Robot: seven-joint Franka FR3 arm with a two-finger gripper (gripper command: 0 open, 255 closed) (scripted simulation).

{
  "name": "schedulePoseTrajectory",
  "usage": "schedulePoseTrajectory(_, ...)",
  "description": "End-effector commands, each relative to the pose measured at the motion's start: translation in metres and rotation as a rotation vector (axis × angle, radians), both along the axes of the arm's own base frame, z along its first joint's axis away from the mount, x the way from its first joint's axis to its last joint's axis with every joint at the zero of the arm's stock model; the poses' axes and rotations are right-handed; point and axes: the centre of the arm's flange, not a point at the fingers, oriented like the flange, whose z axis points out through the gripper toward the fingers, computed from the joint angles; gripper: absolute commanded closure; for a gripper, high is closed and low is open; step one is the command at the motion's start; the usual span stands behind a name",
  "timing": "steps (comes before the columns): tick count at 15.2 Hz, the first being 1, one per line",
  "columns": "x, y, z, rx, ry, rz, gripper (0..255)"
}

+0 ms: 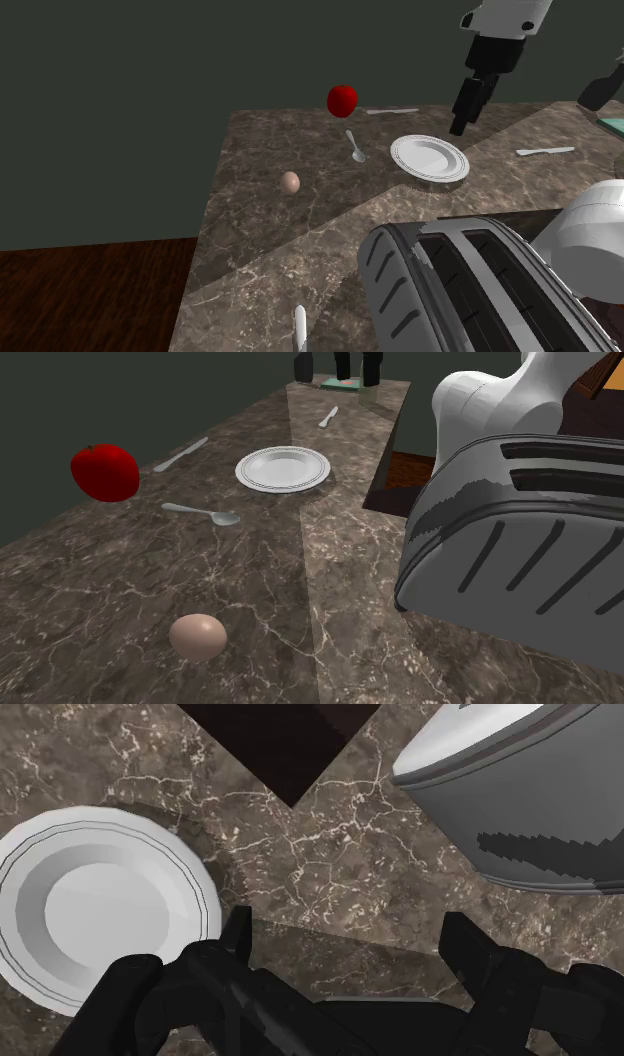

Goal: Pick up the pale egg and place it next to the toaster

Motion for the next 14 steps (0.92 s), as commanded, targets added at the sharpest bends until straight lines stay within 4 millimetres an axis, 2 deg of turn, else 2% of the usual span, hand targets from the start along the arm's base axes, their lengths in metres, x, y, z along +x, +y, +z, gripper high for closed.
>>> schedulePoseTrajectory(1,0.0,0.0,0.0,0.0,0.0,0.0,0)
schedulePoseTrajectory(14,0.118,0.12,-0.069,-0.063,0.056,-0.091,0)
